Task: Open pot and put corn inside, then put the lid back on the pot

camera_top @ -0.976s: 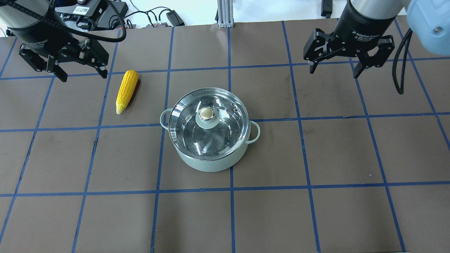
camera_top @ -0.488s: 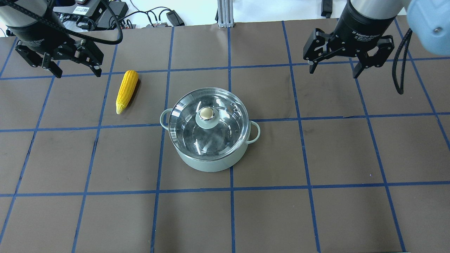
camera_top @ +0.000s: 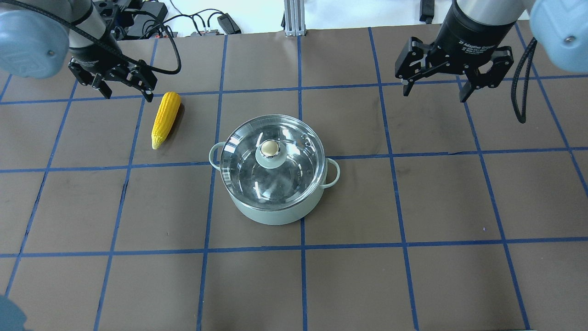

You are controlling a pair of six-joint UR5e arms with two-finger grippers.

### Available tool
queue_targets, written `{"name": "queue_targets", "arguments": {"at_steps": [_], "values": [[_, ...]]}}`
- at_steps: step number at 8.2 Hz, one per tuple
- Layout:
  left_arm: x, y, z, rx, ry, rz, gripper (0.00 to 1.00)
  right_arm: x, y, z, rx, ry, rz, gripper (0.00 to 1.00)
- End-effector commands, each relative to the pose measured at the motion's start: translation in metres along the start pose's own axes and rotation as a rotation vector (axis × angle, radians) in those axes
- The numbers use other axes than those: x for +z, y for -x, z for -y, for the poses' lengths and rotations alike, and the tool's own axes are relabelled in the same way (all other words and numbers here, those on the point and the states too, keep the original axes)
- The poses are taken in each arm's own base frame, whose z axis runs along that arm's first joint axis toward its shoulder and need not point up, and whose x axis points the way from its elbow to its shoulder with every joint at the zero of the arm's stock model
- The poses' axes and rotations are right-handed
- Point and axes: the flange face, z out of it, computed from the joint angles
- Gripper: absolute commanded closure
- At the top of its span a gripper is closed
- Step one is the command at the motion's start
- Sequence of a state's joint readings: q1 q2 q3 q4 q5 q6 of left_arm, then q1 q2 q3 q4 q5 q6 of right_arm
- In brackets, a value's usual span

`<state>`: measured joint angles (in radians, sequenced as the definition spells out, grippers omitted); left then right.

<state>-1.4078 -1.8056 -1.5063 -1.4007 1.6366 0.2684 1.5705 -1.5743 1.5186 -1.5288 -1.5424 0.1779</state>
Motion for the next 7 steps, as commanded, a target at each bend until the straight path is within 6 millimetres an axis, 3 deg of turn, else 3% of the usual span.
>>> {"name": "queue_targets", "arguments": {"at_steps": [1, 3, 4, 5, 7], "values": [[0.08, 0.008, 0.046, 0.124, 0.002, 0.001, 0.0, 0.001, 0.004, 0.0, -0.006, 0.0, 0.001, 0.0], [0.128, 0.012, 0.068, 0.215, -0.006, 0.002, 0.0, 0.002, 0.01, -0.002, -0.014, 0.001, 0.001, 0.0], [0.139, 0.021, 0.07, 0.205, 0.007, -0.004, 0.0, 0.007, 0.029, -0.007, -0.038, 0.005, -0.001, 0.0], [0.146, 0.025, 0.071, 0.206, 0.017, -0.007, 0.0, 0.017, 0.063, -0.018, -0.049, 0.012, -0.004, 0.0], [0.159, 0.026, 0.077, 0.245, 0.008, -0.001, 0.0, 0.05, 0.155, -0.037, -0.005, -0.047, 0.015, 0.0]]}}
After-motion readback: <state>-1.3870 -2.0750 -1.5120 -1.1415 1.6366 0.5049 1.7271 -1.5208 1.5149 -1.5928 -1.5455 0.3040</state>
